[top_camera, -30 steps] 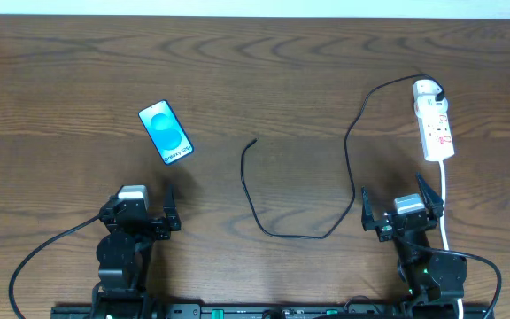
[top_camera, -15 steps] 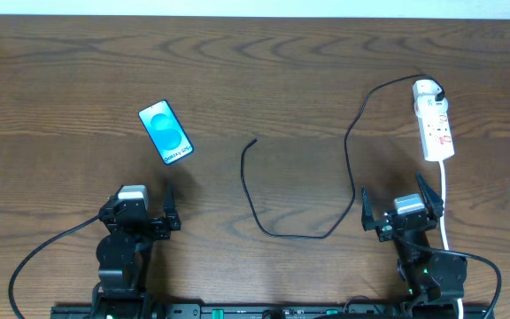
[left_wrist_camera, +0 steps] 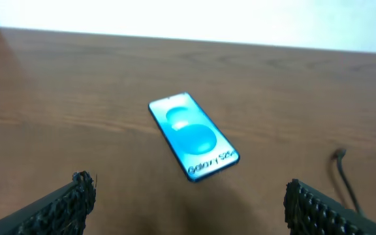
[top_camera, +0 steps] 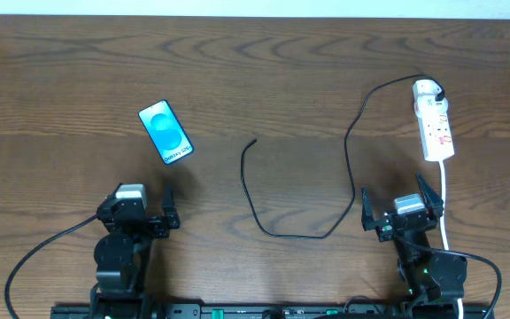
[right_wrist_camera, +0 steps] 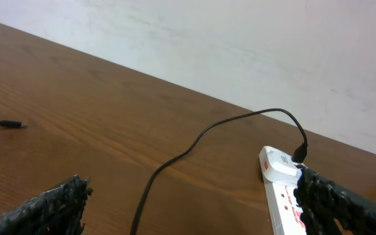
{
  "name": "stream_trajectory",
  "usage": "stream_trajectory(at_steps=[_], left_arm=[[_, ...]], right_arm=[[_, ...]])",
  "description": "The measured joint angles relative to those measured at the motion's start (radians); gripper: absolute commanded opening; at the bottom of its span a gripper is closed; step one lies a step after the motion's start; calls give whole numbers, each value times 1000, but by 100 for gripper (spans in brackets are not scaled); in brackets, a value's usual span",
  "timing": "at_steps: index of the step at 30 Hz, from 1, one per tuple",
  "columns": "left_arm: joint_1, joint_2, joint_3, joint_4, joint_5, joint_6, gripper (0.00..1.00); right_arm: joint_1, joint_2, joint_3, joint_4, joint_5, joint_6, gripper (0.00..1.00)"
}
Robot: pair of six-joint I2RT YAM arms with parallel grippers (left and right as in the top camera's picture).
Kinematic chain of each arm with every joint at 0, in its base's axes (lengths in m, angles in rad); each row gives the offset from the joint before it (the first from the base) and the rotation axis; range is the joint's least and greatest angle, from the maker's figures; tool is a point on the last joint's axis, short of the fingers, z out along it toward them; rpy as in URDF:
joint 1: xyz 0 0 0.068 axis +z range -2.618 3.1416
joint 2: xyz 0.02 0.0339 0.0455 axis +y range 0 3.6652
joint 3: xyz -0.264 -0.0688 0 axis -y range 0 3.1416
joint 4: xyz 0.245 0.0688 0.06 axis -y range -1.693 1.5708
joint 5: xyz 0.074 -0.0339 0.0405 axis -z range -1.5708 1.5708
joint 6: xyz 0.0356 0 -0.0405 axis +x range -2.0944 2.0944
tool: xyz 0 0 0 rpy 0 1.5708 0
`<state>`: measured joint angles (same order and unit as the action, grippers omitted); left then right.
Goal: Plug charger to phone and switch on socket
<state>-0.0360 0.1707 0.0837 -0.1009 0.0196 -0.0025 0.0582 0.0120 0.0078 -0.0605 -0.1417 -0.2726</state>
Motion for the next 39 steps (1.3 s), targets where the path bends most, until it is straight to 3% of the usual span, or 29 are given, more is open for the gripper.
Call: stream_trajectory(at_steps=[39], left_arm=[[0, 17, 82, 0, 0, 0, 94]], right_arm=[[0, 0, 0, 0, 0, 0, 99]])
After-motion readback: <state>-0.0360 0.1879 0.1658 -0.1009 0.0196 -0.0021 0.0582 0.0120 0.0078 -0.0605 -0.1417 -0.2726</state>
